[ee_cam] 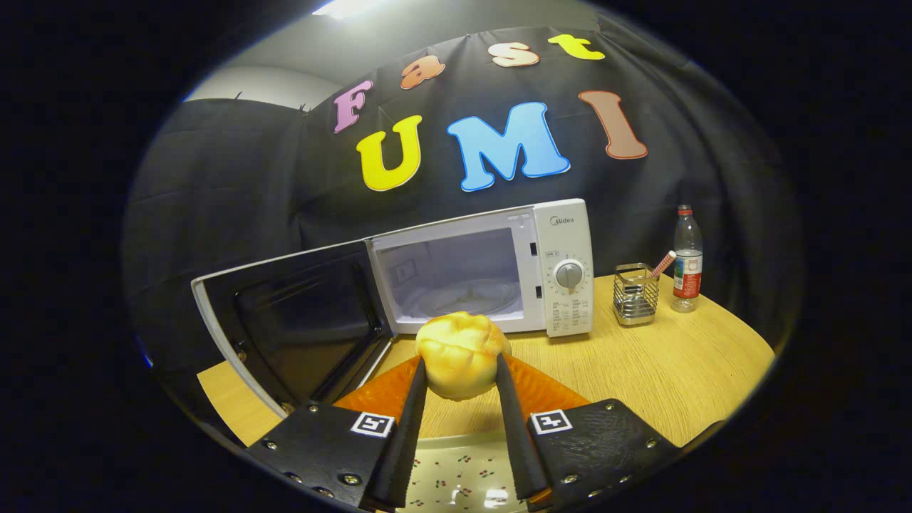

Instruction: Open the microwave, put the food inside, and close the microwave door.

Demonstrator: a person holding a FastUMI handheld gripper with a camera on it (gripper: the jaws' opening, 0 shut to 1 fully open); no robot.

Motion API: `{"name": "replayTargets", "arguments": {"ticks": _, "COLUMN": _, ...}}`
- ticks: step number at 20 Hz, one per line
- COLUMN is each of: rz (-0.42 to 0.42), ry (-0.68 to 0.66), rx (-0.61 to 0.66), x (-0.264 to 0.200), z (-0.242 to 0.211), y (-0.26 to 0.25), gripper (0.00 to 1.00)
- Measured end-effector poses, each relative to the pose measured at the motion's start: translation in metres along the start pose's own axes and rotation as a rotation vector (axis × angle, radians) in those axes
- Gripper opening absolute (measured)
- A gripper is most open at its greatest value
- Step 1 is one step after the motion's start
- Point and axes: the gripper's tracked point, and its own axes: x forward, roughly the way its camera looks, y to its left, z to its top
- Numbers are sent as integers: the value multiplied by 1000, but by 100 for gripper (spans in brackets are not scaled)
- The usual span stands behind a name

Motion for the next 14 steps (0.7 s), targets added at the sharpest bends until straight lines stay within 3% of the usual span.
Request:
{"name": "replayTargets", "arguments": {"ticks": 7, "rz": -13, "ry": -5, "rx": 8, "x": 64, "z": 35, "y": 4, "gripper": 55}}
{"name": "replayTargets", "arguments": {"ticks": 10, "rz": 18, "ry": 31, "rx": 79, "x": 92, "z": 38, "y": 15, "gripper": 55}}
{"name": "replayTargets", "arguments": {"ticks": 14, "rz": -30, "ry": 18, "rx": 203, "x": 132, "z": 46, "y": 12, "gripper": 55}}
